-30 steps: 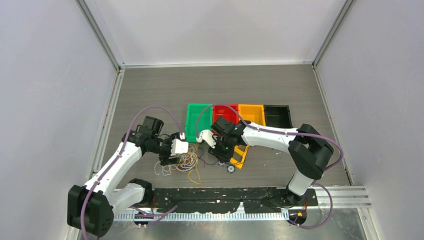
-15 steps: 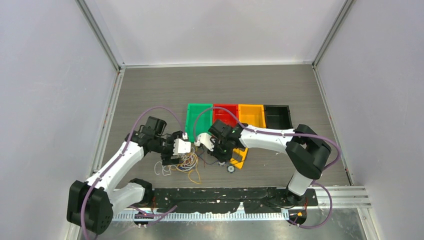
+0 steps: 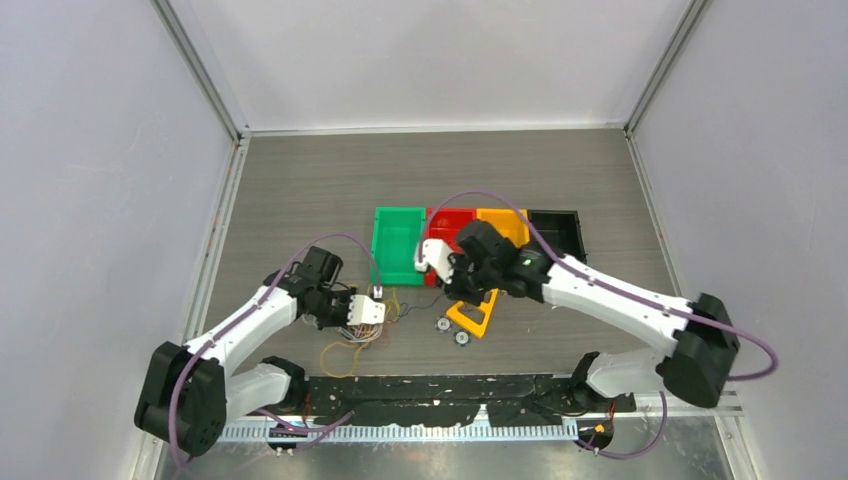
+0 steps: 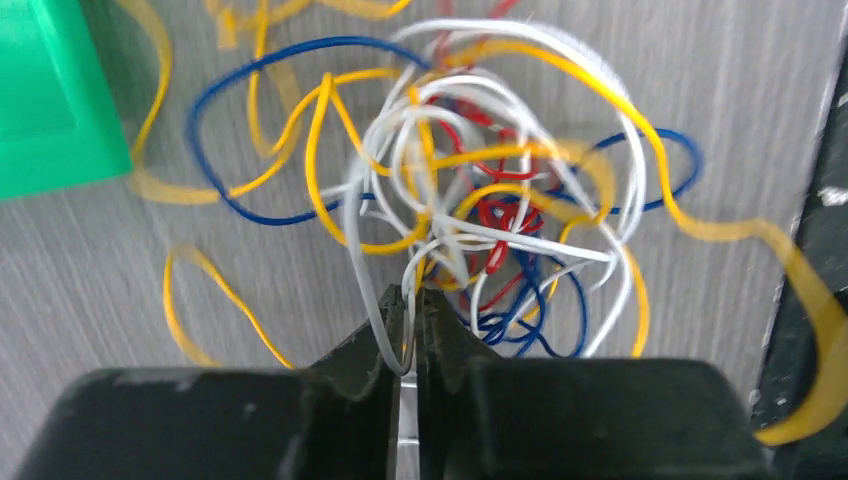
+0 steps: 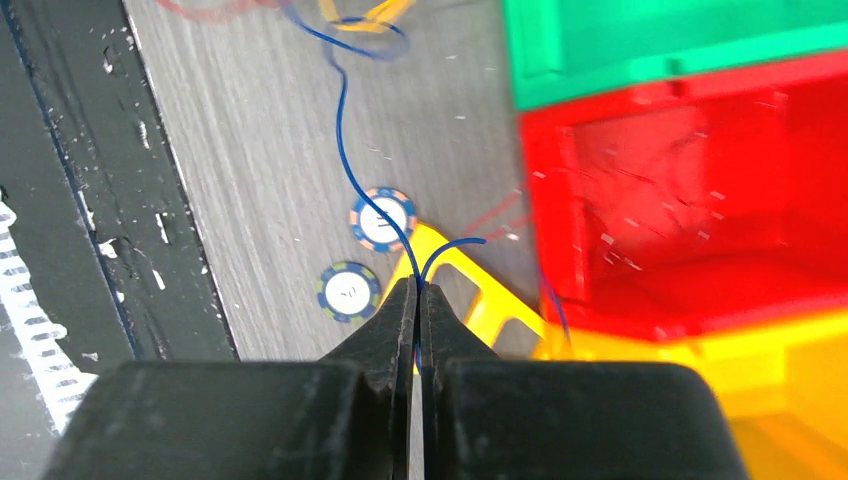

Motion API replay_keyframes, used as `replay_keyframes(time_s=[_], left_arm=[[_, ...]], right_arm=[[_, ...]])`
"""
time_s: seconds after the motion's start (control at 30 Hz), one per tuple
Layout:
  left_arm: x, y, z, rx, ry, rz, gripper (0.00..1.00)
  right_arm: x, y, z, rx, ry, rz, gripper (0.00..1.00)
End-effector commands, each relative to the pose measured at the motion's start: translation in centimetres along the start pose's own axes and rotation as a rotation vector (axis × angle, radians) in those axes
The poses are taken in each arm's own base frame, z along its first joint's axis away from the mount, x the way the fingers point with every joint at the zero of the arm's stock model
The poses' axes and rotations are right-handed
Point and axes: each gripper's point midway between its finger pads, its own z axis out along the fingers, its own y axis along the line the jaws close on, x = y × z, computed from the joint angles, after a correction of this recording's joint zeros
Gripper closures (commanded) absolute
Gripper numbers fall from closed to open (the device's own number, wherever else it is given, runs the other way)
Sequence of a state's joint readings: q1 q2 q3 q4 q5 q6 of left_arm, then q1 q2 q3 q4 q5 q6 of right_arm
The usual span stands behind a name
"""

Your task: Untangle the cables

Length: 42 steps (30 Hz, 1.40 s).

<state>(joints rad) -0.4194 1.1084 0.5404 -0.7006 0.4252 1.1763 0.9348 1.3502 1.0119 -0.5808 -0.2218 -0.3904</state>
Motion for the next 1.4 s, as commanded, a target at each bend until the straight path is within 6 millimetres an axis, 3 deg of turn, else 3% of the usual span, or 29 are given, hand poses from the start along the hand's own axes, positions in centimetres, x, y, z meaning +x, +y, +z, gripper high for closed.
replay_keyframes(time_s=[0.0,0.1,0.23,0.47,0.5,0.6,0.77,0.8,0.9,1.03,1.1,1.17,1.37], left_arm=[[2.6,0.6,-1.0,-0.019,0.068,-0.003,0.96],[3.4,0.4,-1.0,-0.019,0.076,0.0,1.0],[4.0,-0.2,-0.5,-0.007,0.086,0.027,1.0],[4.4,-0.1,-0.5,0.0,0.102,0.023,1.0],[3.8,-0.1,-0.7,0.001,0.077,0.014,0.94],[0.0,1.0,-3.2,-0.035,-0.081,-0.008,0.58],[-8.4,3.8,-9.8,-0.224,-0.373,-0.007,0.16],[-9.9,4.5,-11.2,-0.266,-0.422,0.003,0.13],[-13.8,4.5,-13.7,-0.293,-0.52,0.055,0.09],[-19.1,3.9,-14.4,-0.253,-0.647,-0.018,0.07],[-21.8,3.7,-14.3,-0.226,-0.719,-0.051,0.04],[-24.2,4.6,-14.2,-0.234,-0.782,-0.092,0.03],[-29.1,7.6,-11.8,-0.179,-0.857,-0.235,0.03]], right_arm=[[-0.5,-2.3,-4.9,0.072,-0.085,0.019,0.95],[-0.6,-4.6,-8.7,0.123,-0.16,0.075,0.94],[-1.3,-6.2,-13.4,0.184,-0.273,0.119,0.95],[-3.3,-6.1,-20.0,0.256,-0.423,0.132,0.95],[-3.9,-5.5,-20.8,0.243,-0.444,0.123,0.95],[-5.2,-4.2,-22.0,0.198,-0.491,0.118,0.95],[-6.6,-2.9,-22.7,0.132,-0.547,0.125,0.95],[-7.0,-2.8,-22.9,0.121,-0.561,0.117,0.95],[-8.3,-2.7,-23.7,0.105,-0.603,0.114,0.95],[-10.1,-2.5,-24.6,0.07,-0.651,0.1,0.95],[-10.7,-2.4,-24.8,0.059,-0.661,0.086,0.95],[-11.2,-2.3,-24.8,0.049,-0.668,0.081,0.95],[-12.5,-2.6,-25.1,0.034,-0.688,0.074,0.95]])
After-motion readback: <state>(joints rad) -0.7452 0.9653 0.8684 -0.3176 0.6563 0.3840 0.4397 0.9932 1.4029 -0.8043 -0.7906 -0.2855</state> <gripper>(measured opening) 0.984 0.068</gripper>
